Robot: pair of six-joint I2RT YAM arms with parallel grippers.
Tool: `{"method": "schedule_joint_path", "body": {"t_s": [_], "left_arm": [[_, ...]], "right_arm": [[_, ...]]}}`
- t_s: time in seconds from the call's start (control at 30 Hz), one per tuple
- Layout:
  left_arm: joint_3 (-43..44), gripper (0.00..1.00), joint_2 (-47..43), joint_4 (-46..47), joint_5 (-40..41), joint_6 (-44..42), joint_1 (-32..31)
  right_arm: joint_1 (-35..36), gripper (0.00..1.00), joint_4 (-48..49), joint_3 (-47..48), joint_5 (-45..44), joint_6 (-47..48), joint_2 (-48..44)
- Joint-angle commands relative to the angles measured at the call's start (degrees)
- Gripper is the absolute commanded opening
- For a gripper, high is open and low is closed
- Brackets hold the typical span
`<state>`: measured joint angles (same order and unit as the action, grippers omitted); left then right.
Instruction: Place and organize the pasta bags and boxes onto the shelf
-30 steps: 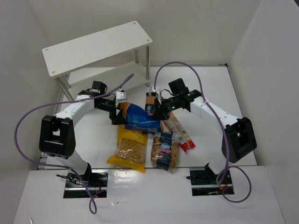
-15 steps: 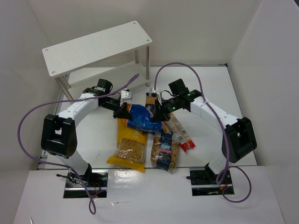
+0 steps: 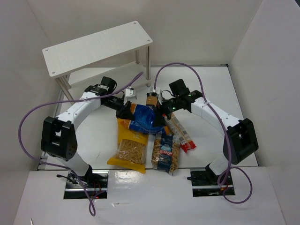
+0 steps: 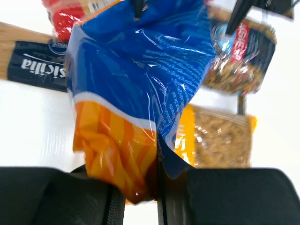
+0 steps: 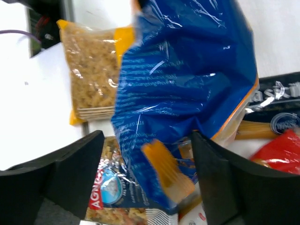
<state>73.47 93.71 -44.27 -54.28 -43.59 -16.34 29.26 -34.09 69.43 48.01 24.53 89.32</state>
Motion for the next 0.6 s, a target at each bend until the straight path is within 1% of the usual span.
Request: {"method": "schedule_joint_path", "body": {"t_s": [0.0,0.03,0.1,0.23,0.4,0.47,0.57], "left_arm": [[-0.08,0.0,-8.62,3.13,-7.33,6.93,0.08],[-0.95,0.0,-9.94,4.53,-6.2,9.9,0.69],[-2.54,0.0,-13.37,7.7,-4.17,12.38,1.3],[-3.86,0.0,-16.18,9.98,-2.85,17.04,2.53],[-4.39,0.0,-18.65,12.88,-1.01,22.84,4.55],[-4.39,0.0,-19.97,13.51,-1.0,24.51,5.35],[-4.39,0.0,-20.67,14.91,-1.0,24.52,5.88]], "right_arm": [[-0.86,0.91,3.93,2.47,-6.96,-2.12,-3.97],[-1.56,0.92,3.94,2.47,-7.49,-2.99,-3.98],[-3.58,0.94,3.94,2.47,-7.49,-3.62,-4.68],[-6.66,0.95,3.94,1.85,-8.11,-4.23,-7.22],[-8.16,0.95,3.94,-0.69,-11.96,-5.29,-11.18],[-8.78,0.95,4.55,-1.48,-12.59,-5.29,-13.45],[-9.3,0.96,5.6,-3.85,-13.2,-5.81,-16.01]]}}
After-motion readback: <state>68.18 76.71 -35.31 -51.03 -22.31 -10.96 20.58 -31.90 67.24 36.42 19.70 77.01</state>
